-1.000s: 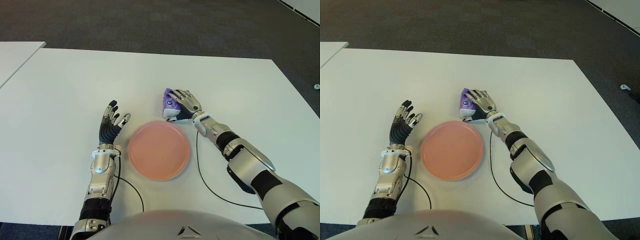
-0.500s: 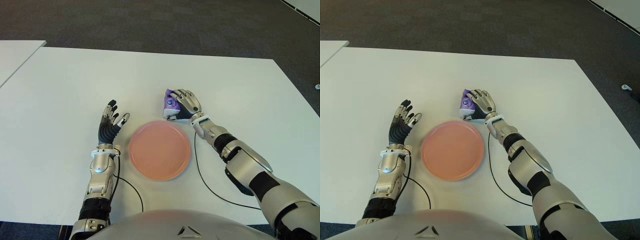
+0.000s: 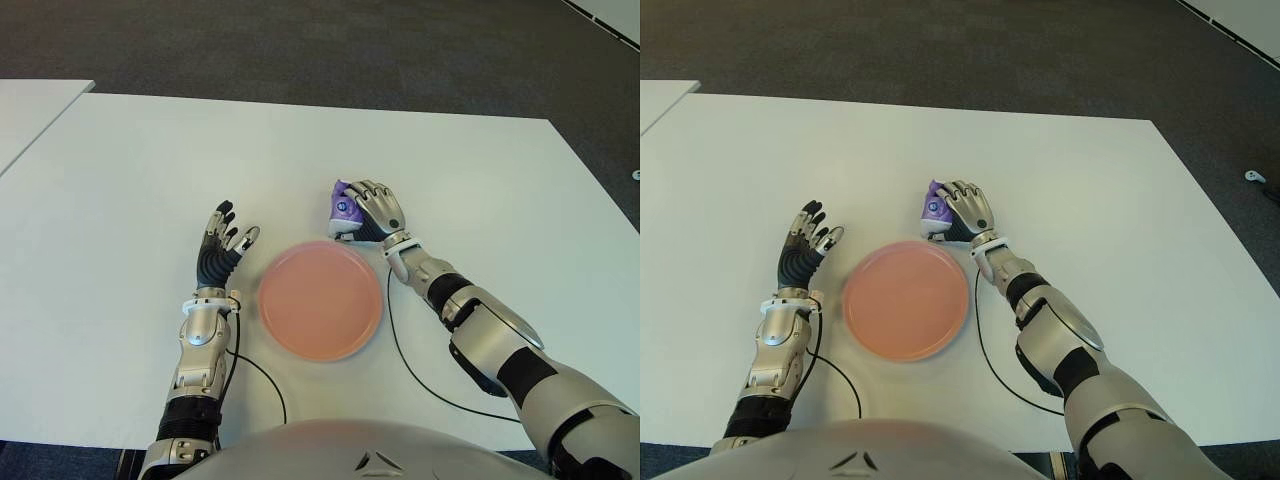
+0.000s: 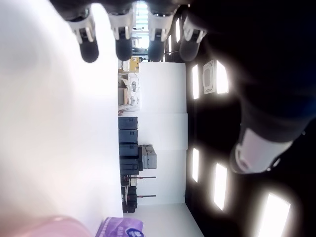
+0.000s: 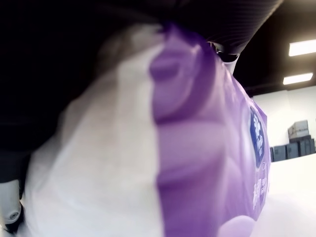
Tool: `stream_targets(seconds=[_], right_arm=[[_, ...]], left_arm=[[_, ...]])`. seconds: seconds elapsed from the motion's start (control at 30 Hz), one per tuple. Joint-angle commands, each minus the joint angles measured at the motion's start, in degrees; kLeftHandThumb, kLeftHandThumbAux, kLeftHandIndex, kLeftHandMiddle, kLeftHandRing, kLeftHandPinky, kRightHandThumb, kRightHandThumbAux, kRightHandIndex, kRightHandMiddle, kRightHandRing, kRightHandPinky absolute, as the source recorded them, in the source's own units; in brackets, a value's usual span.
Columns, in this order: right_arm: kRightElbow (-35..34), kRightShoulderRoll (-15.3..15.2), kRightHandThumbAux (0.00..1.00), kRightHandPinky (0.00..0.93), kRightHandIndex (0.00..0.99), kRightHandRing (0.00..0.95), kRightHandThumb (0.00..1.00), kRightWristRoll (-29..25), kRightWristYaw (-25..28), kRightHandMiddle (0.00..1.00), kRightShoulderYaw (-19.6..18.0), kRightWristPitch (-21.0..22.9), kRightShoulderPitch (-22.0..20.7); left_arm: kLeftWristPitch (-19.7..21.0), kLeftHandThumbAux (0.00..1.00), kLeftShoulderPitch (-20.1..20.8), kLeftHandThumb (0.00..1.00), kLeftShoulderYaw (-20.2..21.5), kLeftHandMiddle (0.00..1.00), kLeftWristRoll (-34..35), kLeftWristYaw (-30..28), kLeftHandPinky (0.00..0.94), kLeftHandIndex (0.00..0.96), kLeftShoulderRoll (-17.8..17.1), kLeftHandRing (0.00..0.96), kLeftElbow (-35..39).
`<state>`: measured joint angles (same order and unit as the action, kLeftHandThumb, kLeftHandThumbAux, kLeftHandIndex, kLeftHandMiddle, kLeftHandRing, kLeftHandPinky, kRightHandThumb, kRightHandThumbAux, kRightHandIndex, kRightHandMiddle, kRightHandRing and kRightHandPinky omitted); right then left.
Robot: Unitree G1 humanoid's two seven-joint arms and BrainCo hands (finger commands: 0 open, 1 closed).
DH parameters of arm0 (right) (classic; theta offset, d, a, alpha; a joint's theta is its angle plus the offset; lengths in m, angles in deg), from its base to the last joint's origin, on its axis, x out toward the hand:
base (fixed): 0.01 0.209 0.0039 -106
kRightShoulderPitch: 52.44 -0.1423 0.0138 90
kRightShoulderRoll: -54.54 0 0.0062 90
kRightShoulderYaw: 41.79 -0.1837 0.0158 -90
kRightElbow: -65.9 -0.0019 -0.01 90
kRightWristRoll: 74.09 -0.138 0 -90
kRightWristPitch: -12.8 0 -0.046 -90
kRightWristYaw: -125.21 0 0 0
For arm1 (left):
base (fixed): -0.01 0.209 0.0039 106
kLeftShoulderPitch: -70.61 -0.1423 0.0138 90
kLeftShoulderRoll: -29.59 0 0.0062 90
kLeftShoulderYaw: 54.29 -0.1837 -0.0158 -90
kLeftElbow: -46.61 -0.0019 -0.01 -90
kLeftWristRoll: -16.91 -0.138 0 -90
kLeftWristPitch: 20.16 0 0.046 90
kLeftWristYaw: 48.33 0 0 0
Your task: Put the tissue paper into the plate.
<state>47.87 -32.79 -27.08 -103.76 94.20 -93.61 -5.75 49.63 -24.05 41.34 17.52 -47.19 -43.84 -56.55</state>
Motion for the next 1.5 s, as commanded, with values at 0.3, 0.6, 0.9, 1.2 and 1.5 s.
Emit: stream_targets(seconds=[0.3,0.6,0.9,1.2,1.5], right_arm=[[3.7,-0.2,0.635,0.845,0.843,0.502,1.0,2.2,0.6,0.456,1.5,-0.1,6.5],[3.6,-0.4,0.635,0.844,0.845,0.501,1.0,1.8,0.6,0.457,1.2,-1.2,6.4],[2.8,-1.0,0.635,0.816,0.84,0.502,1.0,1.2,2.2,0.457,0.5,-2.9,5.5],[1.7,-1.6,0.634,0.772,0.817,0.501,1.0,0.6,2.9,0.46,-1.1,-4.8,4.2],[-1.5,-3.3,0.633,0.754,0.797,0.498,1.0,-1.5,4.6,0.464,-5.1,-7.7,0.4]], left_arm=[[1.9,0.619,-0.7,0.0,-0.3,0.051,0.4,-0.3,0.0,0.062,-0.5,0.005,0.9],[2.3,0.609,-0.6,0.0,-0.3,0.047,0.6,-0.5,0.0,0.055,-0.6,0.0,0.9],[2.2,0.623,-0.5,0.0,-0.3,0.046,0.9,-0.6,0.0,0.055,-0.6,0.0,0.7],[1.9,0.627,-0.4,0.0,-0.4,0.047,0.7,-0.7,0.0,0.058,-0.7,0.001,0.5],[2.3,0.628,-0.3,0.0,-0.4,0.054,0.7,-0.6,0.0,0.064,-0.7,0.008,0.5]])
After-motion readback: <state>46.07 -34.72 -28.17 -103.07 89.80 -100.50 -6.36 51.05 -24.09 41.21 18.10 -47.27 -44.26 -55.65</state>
